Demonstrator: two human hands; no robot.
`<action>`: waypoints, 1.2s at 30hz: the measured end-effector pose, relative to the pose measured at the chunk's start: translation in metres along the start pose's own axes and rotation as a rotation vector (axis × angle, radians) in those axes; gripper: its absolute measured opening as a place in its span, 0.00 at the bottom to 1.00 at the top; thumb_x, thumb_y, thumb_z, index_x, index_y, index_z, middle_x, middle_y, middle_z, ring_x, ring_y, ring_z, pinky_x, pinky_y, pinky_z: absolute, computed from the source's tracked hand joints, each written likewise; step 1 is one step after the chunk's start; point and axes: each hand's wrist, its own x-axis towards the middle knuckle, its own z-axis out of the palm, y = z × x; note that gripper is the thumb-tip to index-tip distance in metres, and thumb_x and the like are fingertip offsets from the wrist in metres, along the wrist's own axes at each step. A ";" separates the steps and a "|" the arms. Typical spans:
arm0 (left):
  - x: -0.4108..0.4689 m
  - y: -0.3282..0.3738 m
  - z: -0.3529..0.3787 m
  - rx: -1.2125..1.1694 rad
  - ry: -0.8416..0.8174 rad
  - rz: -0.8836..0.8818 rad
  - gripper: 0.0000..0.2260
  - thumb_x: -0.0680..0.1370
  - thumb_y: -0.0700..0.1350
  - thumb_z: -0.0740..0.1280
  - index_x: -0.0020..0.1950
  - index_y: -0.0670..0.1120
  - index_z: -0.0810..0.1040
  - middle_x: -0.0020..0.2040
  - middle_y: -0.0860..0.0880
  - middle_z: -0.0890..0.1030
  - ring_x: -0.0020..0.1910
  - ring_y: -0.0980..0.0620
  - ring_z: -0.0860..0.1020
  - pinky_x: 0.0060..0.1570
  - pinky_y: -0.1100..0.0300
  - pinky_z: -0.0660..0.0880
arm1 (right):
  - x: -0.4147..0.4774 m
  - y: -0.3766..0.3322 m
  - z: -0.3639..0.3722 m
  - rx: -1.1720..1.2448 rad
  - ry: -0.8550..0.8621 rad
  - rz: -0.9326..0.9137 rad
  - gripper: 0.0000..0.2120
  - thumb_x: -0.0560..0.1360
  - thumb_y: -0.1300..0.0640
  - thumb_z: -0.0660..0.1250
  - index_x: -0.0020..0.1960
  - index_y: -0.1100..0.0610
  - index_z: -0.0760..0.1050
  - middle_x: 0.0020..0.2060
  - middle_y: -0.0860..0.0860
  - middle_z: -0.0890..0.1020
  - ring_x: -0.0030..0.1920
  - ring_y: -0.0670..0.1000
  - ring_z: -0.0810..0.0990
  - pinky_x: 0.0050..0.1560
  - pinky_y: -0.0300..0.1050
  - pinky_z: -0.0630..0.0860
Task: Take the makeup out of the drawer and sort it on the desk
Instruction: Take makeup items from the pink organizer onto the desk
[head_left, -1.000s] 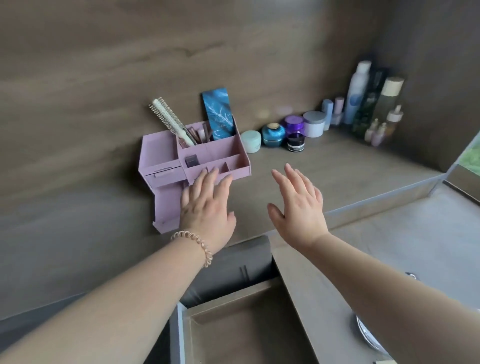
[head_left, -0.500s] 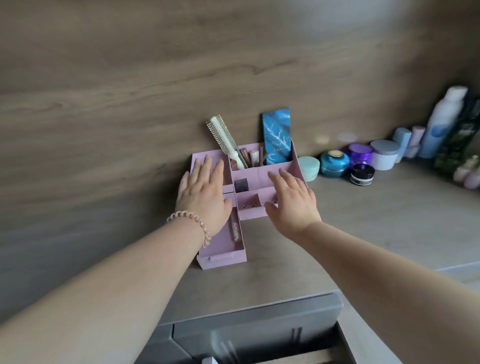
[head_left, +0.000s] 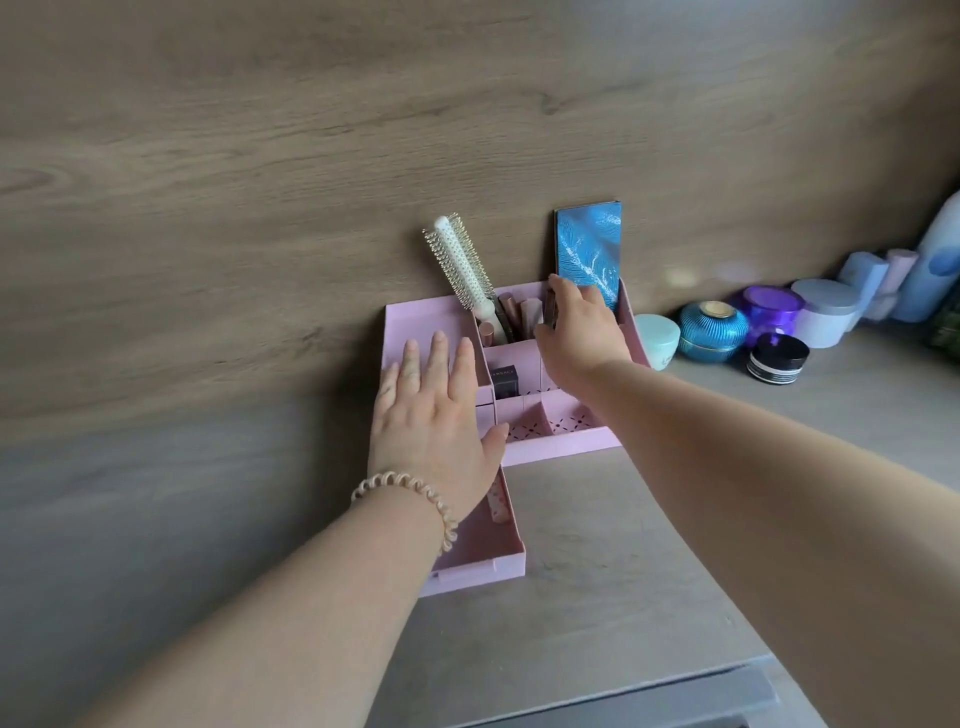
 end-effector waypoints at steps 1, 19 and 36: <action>0.001 0.000 0.002 0.007 0.008 -0.004 0.37 0.72 0.61 0.63 0.75 0.44 0.58 0.75 0.42 0.61 0.74 0.40 0.58 0.73 0.48 0.51 | 0.005 0.000 0.001 -0.004 0.002 0.017 0.20 0.79 0.52 0.55 0.69 0.56 0.65 0.63 0.60 0.70 0.61 0.63 0.71 0.60 0.56 0.70; 0.001 0.001 -0.001 -0.037 -0.012 -0.010 0.38 0.74 0.61 0.60 0.77 0.46 0.49 0.78 0.45 0.54 0.76 0.42 0.51 0.73 0.50 0.41 | 0.028 -0.020 0.018 -0.019 0.031 0.091 0.12 0.75 0.62 0.60 0.56 0.59 0.76 0.57 0.59 0.71 0.51 0.61 0.76 0.49 0.44 0.69; 0.002 0.001 -0.002 -0.009 -0.049 -0.010 0.38 0.75 0.61 0.58 0.77 0.48 0.42 0.78 0.47 0.48 0.77 0.43 0.46 0.74 0.48 0.40 | 0.033 -0.018 0.012 0.092 0.033 0.098 0.11 0.71 0.64 0.60 0.44 0.56 0.80 0.45 0.59 0.82 0.43 0.61 0.79 0.41 0.44 0.74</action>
